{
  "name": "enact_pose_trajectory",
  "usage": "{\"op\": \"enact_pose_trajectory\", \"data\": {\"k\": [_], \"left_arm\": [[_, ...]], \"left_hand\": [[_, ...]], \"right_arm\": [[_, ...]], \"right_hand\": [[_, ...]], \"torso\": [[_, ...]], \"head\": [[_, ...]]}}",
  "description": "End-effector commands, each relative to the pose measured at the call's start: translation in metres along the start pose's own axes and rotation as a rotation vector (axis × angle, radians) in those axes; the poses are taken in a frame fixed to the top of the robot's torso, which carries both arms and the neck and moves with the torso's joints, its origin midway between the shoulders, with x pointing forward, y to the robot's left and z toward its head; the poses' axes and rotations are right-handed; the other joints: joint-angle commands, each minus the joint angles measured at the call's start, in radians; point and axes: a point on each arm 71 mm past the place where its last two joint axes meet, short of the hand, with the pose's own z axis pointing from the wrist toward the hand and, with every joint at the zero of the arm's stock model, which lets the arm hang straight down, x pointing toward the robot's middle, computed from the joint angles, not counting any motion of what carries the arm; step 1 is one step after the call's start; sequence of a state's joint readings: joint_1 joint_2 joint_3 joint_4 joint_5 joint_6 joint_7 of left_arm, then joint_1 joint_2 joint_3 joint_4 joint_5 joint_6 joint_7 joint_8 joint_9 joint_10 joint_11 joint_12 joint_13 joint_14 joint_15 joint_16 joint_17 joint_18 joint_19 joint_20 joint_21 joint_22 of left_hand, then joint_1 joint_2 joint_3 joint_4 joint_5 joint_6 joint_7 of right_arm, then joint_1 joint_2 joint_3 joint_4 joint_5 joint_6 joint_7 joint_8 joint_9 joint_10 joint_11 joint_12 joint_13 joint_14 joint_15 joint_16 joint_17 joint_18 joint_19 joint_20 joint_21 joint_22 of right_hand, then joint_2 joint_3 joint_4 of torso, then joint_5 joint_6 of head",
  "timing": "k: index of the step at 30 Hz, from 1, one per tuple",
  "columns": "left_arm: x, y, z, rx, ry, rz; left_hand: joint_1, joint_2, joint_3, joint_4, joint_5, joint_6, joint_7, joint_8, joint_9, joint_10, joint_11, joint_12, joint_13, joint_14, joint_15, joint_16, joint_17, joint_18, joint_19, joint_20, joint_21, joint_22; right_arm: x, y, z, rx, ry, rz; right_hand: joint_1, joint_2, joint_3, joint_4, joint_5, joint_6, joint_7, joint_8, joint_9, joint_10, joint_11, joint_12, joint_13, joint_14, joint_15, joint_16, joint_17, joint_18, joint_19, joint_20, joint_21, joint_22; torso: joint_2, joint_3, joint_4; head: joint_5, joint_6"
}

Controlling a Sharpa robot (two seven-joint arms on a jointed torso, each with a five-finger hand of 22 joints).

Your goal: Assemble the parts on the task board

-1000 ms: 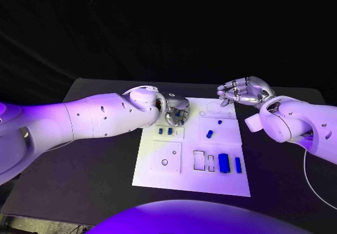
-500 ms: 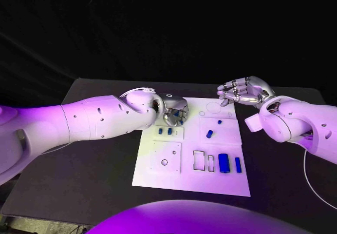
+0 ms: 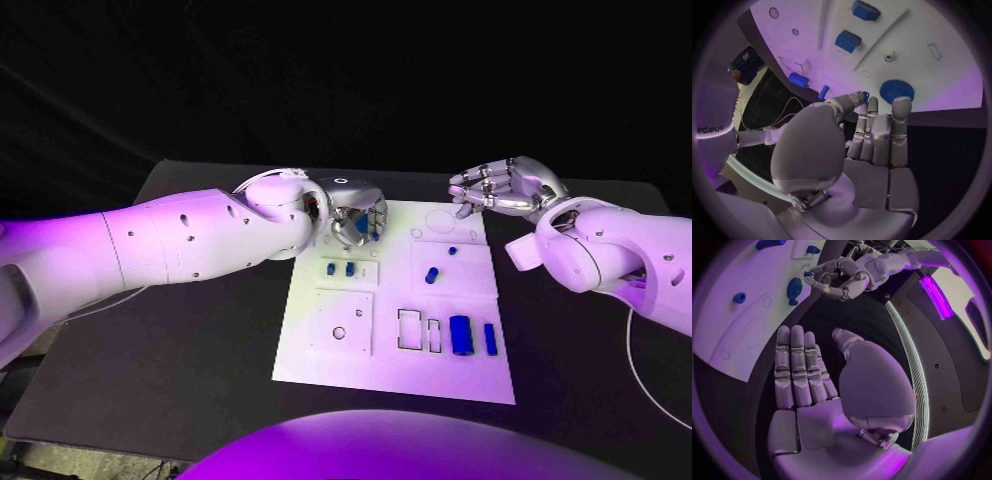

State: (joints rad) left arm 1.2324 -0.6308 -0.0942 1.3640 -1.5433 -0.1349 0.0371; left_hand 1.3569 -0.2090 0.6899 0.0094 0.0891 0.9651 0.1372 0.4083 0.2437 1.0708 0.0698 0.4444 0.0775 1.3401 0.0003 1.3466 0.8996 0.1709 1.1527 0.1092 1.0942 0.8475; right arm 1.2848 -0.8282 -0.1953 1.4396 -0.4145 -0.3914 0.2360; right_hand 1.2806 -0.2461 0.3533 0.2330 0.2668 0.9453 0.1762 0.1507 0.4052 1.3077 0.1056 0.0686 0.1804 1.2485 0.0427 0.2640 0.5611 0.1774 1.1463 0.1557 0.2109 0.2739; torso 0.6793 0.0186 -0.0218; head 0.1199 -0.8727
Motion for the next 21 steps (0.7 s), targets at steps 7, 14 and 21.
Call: {"op": "enact_pose_trajectory", "data": {"k": [7,14,21], "left_arm": [[-0.004,0.007,-0.013,-0.015,-0.017,-0.023],[0.0,0.022,-0.026,-0.058,0.009,-0.034],[0.005,0.028,-0.033,-0.077,0.034,-0.046]], "left_hand": [[-0.005,-0.002,0.001,-0.007,-0.004,0.008,0.0,-0.005,0.001,0.009,0.002,-0.005,0.0,0.008,0.0,0.006,-0.002,-0.018,0.009,-0.002,0.007,0.003],[-0.005,-0.003,0.001,-0.007,-0.004,0.008,0.0,-0.005,0.002,0.01,0.002,-0.006,0.0,0.008,0.0,0.005,-0.005,-0.018,0.009,-0.002,0.007,0.003],[-0.006,-0.005,0.0,-0.008,-0.005,0.009,-0.001,-0.006,0.002,0.011,0.002,-0.008,0.0,0.007,0.0,0.004,-0.009,-0.018,0.009,-0.002,0.007,0.002]], "right_arm": [[0.0,0.0,-0.001,-0.012,0.006,-0.004],[-0.001,0.0,-0.001,-0.011,0.005,-0.004],[-0.001,0.0,-0.001,-0.011,0.005,-0.005]], "right_hand": [[0.01,-0.001,-0.002,-0.005,0.0,-0.005,0.002,0.005,0.001,-0.007,-0.002,-0.001,-0.001,-0.004,0.005,-0.003,0.0,0.005,0.005,0.003,-0.006,-0.001],[0.011,0.0,-0.003,-0.004,0.0,-0.006,0.002,0.006,0.001,-0.007,-0.003,0.0,-0.002,-0.003,0.005,-0.004,0.0,0.005,0.005,0.003,-0.006,-0.002],[0.011,0.0,-0.003,-0.004,0.0,-0.006,0.002,0.006,0.001,-0.007,-0.003,0.0,-0.002,-0.003,0.005,-0.004,0.0,0.005,0.005,0.003,-0.006,-0.002]], "torso": [[0.001,-0.0004,-0.0004],[0.0,-0.0002,0.0006],[0.0,-0.0005,0.0003]], "head": [[-0.002,0.0],[-0.003,0.0],[0.0,0.0]]}}
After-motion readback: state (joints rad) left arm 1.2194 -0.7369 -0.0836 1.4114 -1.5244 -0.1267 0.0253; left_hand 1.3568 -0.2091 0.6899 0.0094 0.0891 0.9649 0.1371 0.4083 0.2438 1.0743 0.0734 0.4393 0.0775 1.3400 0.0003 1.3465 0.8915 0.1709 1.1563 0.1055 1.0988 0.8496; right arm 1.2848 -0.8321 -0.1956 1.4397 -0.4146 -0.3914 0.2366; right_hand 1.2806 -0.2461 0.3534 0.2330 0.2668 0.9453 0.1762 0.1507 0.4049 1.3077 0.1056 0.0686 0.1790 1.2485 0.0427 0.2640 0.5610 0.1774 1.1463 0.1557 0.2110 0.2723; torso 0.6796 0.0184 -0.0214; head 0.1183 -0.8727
